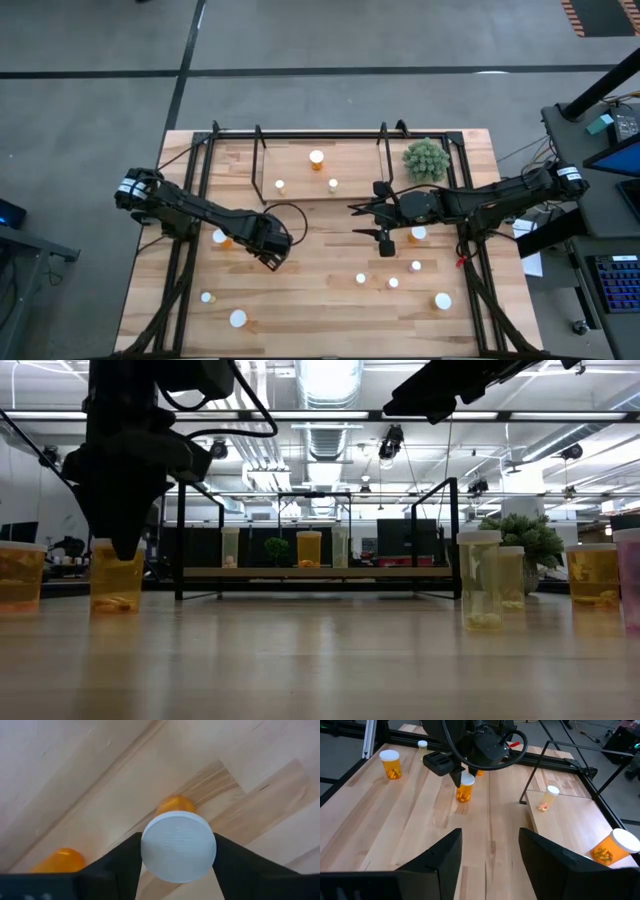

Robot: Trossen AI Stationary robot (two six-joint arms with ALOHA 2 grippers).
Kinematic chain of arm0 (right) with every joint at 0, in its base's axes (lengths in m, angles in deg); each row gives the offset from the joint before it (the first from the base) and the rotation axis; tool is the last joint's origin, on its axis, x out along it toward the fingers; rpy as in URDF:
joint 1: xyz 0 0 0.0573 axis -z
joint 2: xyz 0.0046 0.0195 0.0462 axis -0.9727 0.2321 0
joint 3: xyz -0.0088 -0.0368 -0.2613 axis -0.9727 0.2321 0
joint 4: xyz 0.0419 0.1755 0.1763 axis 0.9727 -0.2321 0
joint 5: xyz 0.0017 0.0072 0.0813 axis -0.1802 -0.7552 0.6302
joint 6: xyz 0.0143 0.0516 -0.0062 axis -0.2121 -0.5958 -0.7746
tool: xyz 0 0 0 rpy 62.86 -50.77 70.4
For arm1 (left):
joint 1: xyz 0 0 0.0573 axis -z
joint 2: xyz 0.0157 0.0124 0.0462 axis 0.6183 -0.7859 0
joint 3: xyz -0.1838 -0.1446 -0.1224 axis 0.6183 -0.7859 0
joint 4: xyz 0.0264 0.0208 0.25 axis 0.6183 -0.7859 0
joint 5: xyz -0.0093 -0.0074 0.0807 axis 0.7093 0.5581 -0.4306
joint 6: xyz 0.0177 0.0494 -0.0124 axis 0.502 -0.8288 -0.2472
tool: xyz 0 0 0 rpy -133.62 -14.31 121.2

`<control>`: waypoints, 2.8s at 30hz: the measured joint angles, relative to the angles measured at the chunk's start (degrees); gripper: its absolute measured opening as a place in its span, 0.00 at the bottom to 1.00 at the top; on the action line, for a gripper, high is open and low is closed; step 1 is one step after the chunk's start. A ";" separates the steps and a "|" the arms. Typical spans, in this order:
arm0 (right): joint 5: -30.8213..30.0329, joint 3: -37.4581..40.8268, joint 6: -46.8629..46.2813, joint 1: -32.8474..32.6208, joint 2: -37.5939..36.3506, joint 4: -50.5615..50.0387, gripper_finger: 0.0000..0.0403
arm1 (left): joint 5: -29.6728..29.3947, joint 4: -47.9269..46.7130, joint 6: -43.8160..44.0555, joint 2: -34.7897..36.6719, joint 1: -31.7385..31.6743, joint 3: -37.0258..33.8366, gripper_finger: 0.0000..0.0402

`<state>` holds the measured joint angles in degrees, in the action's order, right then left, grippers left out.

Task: Pick and place medicine bottles onto shelf by color
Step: Put the large orange pill bottle on the shelf aligned with the other large orange pill bottle

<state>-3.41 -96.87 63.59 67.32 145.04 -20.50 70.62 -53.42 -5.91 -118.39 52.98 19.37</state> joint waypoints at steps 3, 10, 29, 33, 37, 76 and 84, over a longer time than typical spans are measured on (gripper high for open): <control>0.00 0.00 -0.05 0.02 0.00 0.00 0.46 | 0.13 -0.07 0.04 0.00 0.00 0.30 0.46; -0.02 0.00 0.88 0.00 0.00 0.00 0.46 | -1.06 0.05 -3.58 0.00 -0.06 8.69 0.47; -0.04 -0.11 4.57 0.02 -6.08 -3.69 0.46 | -13.98 -17.69 -40.53 -14.56 -10.35 39.04 0.48; -0.04 -0.07 4.76 0.02 -7.10 -4.51 0.46 | -14.60 -17.27 -52.94 -18.21 -13.36 42.85 0.48; -0.04 -0.02 4.89 0.02 -7.30 -5.60 0.46 | -16.82 -15.43 -64.93 -19.47 -16.07 43.57 0.48; -0.09 0.11 5.01 0.02 -7.30 -5.64 0.46 | -10.67 0.10 -70.40 -19.45 -27.32 36.39 0.48; -0.09 0.11 5.02 0.02 -7.28 -5.73 0.46 | -10.65 0.31 -68.49 -19.47 -27.68 35.84 0.53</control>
<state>-3.50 -96.76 68.62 67.35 137.76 -26.23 59.97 -53.11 -74.40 -137.87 25.30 55.21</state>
